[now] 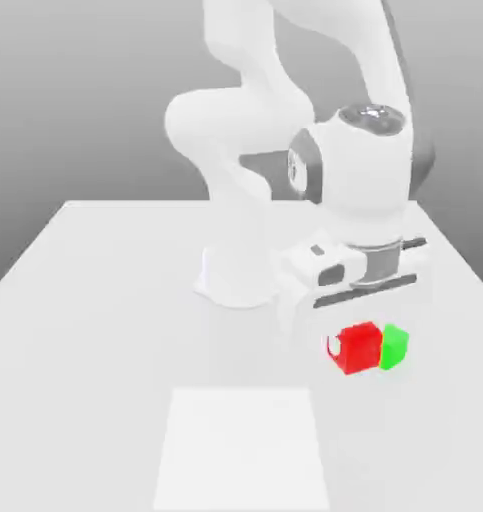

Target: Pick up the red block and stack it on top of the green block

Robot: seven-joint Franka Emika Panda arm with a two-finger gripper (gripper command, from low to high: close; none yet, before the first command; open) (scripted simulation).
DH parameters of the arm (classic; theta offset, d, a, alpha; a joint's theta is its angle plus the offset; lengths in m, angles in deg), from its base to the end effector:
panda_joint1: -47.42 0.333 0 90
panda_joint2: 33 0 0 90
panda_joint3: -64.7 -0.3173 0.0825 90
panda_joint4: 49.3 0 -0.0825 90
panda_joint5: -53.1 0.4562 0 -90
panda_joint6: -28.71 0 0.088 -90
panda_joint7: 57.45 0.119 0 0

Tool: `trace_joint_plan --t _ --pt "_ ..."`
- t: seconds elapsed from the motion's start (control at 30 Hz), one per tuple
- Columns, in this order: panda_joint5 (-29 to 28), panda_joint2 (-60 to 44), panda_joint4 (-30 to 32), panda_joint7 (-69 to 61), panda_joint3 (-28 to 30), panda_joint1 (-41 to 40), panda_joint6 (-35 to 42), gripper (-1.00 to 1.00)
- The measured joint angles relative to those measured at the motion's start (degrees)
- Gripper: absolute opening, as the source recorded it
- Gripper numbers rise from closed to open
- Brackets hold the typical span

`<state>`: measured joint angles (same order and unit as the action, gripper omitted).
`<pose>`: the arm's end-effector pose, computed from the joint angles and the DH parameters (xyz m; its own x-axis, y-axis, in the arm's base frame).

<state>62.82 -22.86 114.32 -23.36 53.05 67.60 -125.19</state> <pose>0.3381 0.1963 0.1689 0.9810 -0.1930 -0.0194 -0.1936 -0.9805 -0.0349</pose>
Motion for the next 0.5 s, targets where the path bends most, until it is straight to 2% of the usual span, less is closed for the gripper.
trace_joint_plan --t 0.2,0.37,0.5 --pt "2.1 7.3 6.7 -9.5 -5.5 12.3 0.7 -1.0" --pt "-2.0 0.2 7.1 -7.6 -7.7 10.6 -6.7 -1.0" --pt "-7.6 -7.6 7.0 -3.9 -8.0 8.7 -14.2 -1.0"
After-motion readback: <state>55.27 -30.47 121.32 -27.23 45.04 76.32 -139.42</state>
